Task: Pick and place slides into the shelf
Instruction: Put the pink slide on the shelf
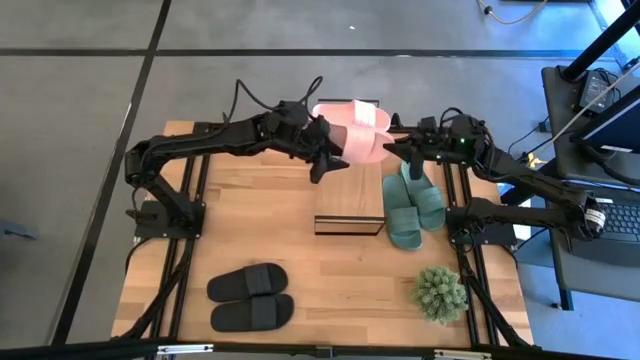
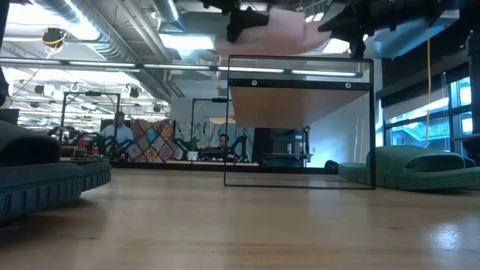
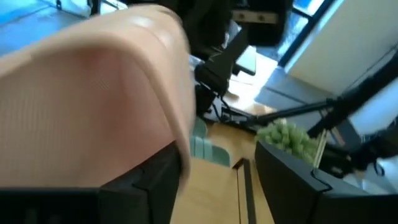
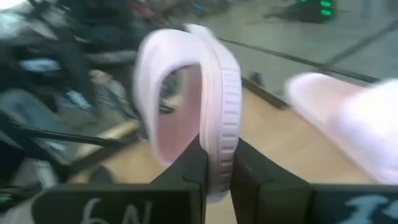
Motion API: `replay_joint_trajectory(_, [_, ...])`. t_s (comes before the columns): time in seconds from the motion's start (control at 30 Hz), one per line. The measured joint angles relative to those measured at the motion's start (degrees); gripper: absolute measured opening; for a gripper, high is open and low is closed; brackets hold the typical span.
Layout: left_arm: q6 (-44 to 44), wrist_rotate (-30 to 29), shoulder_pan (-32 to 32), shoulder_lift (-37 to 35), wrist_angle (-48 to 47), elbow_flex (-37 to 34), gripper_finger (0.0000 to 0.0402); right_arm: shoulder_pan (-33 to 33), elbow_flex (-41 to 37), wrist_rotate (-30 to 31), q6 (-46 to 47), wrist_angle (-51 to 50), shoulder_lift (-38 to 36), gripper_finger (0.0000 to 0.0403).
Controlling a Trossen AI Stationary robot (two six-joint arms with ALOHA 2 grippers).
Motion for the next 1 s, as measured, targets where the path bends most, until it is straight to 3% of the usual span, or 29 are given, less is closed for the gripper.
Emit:
replay_joint_trajectory(0.17, [0.99,3.34,-1.78,-2.85,-7.25,0.07,0.0195,-0.52,2.84,3.41,-1.98,-7.19,1.04,0.0043])
replay_joint_trajectory(0.27, [2.51,1.63,-2.9,-4.15,-14.0,0.07,0.0195,-0.53,5.08,3.58,-1.97,-8.8,1.11,0.0043])
replay_joint_trajectory(0.4, [3.91,-5.27,-5.0,-6.85,-21.79,-0.02,0.0195,-0.88,7.42,3.29,-0.36,-12.77,1.36,0.0043])
replay_joint_trajectory(0.6, [6.91,-23.11,-9.04,-9.64,-26.57,0.02,0.0195,-4.06,8.59,-0.86,6.85,-13.08,3.03,0.0043])
replay_joint_trajectory(0.73, [7.98,-27.57,-11.45,-10.58,-26.32,0.09,0.0195,-7.02,8.56,-1.68,8.39,-13.19,6.31,0.0043])
replay_joint_trajectory(1.0, [8.27,-27.81,-14.03,-10.45,-30.01,0.0,0.0195,-15.3,8.56,-15.4,12.91,-11.72,14.39,0.0043])
